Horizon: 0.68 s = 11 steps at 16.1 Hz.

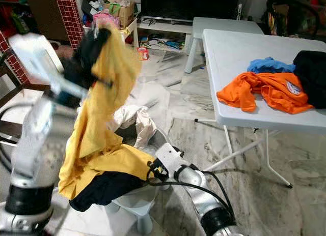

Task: Hang hanger

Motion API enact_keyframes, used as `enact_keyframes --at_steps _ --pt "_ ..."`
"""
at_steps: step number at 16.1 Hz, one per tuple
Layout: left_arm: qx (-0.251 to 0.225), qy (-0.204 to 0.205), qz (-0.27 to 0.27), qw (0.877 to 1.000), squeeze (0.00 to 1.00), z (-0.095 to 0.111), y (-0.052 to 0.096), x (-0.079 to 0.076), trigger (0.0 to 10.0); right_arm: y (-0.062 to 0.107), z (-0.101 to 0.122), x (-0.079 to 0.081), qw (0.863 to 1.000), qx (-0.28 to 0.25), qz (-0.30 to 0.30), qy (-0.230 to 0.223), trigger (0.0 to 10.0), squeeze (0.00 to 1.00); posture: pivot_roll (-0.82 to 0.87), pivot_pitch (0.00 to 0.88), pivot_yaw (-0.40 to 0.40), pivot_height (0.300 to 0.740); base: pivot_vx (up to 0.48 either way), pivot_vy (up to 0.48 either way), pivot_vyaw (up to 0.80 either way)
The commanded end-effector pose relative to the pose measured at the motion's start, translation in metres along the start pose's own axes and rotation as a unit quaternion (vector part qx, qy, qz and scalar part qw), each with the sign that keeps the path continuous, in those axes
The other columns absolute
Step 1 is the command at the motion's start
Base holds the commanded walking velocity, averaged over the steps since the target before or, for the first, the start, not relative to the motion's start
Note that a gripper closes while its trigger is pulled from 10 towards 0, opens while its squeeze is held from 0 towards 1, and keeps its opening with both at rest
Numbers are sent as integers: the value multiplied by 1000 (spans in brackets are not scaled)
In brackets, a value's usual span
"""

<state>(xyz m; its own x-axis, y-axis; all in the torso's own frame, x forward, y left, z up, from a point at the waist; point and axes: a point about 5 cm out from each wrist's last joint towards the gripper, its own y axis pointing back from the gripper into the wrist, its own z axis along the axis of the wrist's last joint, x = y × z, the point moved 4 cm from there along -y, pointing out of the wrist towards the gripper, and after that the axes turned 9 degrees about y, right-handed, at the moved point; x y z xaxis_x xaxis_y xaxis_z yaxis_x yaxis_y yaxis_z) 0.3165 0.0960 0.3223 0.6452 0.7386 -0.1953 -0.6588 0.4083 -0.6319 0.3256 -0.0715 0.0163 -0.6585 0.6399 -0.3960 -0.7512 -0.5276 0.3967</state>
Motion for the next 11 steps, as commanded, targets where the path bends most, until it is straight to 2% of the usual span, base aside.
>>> enact_keyframes --at_steps 1,4,5,8,10,11 --pt "-23 56 -20 998 0 19 -9 -11 0 -1 2 -5 1000 -4 -3 -4 10000 0 53 10 -41 740 0 0 0" --pt "-31 136 -58 989 0 32 -19 -27 0 -5 6 -4 1000 -8 -2 -6 10000 0 64 16 -39 740 0 0 0" --pt "-42 178 -70 981 0 39 -24 -32 0 -8 10 -2 1000 -12 -1 -7 10000 0 72 19 -34 740 0 0 0" --pt "-39 227 -97 968 0 43 -30 -42 0 -12 14 1 1000 -15 -1 -9 10000 0 77 18 -24 740 0 0 0" --pt "-46 279 -128 951 0 53 -37 -57 0 -14 18 2 1000 -23 -3 -14 10000 0 76 18 -17 740 0 0 0" --pt "-50 309 -151 938 0 63 -42 -69 0 -15 25 0 999 -41 -9 -33 10000 0 81 18 -20 740 0 0 0"
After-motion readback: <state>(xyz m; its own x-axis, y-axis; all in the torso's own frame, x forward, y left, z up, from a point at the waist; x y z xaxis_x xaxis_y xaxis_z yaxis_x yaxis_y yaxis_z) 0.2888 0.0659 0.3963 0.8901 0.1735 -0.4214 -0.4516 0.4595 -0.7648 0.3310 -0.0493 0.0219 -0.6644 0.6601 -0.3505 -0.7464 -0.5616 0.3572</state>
